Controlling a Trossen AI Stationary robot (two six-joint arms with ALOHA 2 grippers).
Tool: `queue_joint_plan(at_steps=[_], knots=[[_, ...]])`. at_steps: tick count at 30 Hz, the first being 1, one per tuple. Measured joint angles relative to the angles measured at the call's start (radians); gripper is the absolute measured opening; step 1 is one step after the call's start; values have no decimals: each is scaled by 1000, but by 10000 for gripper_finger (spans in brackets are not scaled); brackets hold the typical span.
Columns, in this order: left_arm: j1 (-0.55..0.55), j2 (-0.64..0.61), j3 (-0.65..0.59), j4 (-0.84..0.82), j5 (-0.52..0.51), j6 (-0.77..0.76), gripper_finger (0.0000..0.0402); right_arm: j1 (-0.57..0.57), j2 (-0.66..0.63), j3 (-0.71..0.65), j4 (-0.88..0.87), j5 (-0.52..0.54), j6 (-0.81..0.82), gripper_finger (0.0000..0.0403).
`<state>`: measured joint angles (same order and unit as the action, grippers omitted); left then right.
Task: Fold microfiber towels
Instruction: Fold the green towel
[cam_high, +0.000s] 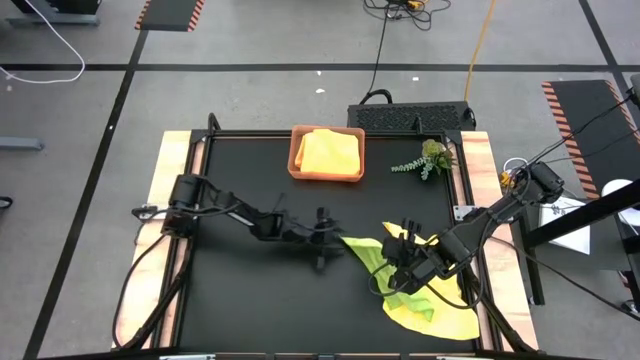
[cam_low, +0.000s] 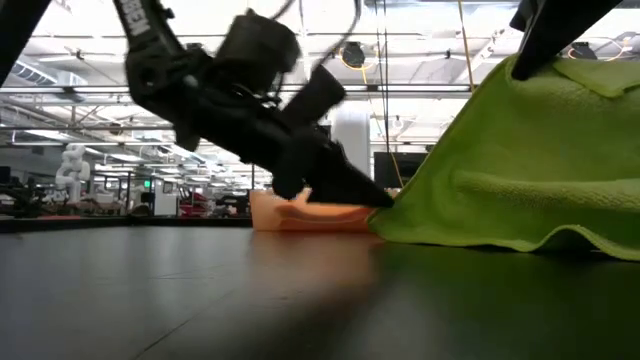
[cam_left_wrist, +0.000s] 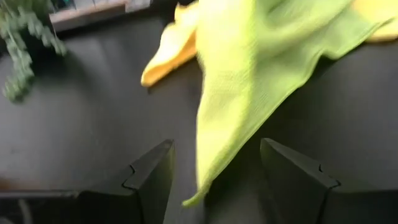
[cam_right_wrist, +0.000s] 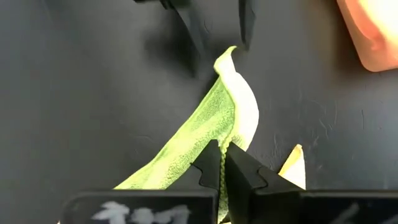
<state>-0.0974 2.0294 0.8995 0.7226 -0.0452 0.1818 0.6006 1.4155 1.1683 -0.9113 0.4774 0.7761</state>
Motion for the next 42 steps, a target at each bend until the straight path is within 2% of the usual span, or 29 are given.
queue_joint_plan(at_steps=[5, 11, 15, 21, 23, 28, 32, 37, 42], knots=[[16, 38, 71, -162, -3, -6, 241, 0, 0, 0, 6, -2, -3, 0], [10, 39, 89, -181, -42, 1, 229, 0, 0, 0, 5, -5, -3, 0], [10, 38, 93, -181, -44, 26, 171, 0, 0, 0, 5, -6, -3, 0], [10, 34, 93, -250, -61, 42, 23, 0, 0, 0, 6, -6, -3, 0], [10, 10, 93, -305, -68, 38, 12, 0, 0, 0, 6, -6, -3, 0], [-16, -133, 93, -509, -158, 21, 5, 0, 0, 0, 17, -6, -27, 0], [-77, -314, 93, -656, -235, 19, 4, -1, -20, -1, 70, -4, -77, 0], [-198, -551, 93, -837, -357, 18, 3, -3, -85, -1, 224, 17, -177, 0], [-332, -742, 93, -906, -453, 15, 2, -3, -158, -1, 430, 46, -315, 0]])
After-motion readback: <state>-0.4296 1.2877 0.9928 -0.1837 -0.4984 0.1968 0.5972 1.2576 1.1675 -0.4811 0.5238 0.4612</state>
